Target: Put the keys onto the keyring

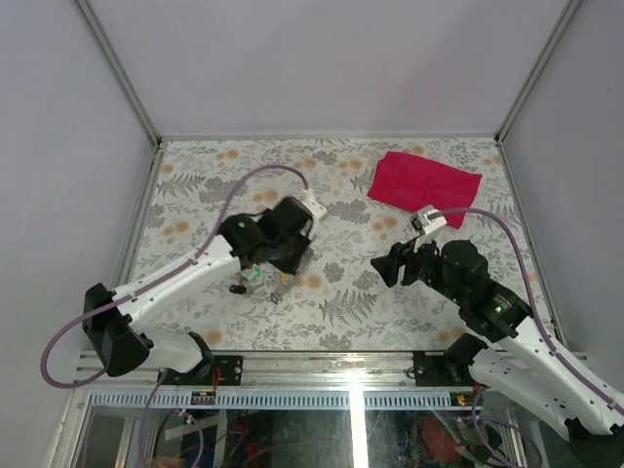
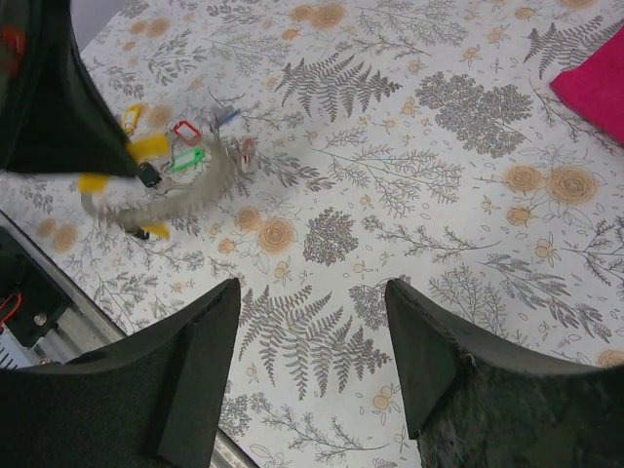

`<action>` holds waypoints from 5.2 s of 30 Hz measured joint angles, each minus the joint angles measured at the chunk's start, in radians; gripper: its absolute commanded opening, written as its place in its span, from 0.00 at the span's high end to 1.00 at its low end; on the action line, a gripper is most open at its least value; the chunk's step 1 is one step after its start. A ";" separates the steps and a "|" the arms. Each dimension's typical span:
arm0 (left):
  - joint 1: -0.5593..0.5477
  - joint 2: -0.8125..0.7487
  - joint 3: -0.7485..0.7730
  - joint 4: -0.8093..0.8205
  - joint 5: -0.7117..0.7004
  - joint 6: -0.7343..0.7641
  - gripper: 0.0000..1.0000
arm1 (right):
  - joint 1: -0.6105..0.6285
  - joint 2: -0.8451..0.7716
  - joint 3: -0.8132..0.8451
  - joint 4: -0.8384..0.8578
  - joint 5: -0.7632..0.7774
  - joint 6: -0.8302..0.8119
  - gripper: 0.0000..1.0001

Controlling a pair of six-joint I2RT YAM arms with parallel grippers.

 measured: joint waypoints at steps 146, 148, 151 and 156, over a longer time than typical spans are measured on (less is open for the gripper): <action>-0.005 -0.399 0.019 0.233 0.499 0.203 0.29 | 0.016 0.415 0.442 -0.185 -0.679 -0.084 1.00; -0.014 -0.410 0.013 0.259 0.448 0.193 0.29 | 0.016 0.409 0.451 -0.209 -0.627 -0.043 1.00; -0.046 -0.414 -0.003 0.286 0.359 0.187 0.29 | 0.016 0.409 0.478 -0.233 -0.569 0.021 1.00; -0.118 -0.388 -0.017 0.293 0.235 0.198 0.29 | 0.017 0.409 0.543 -0.278 -0.518 0.111 1.00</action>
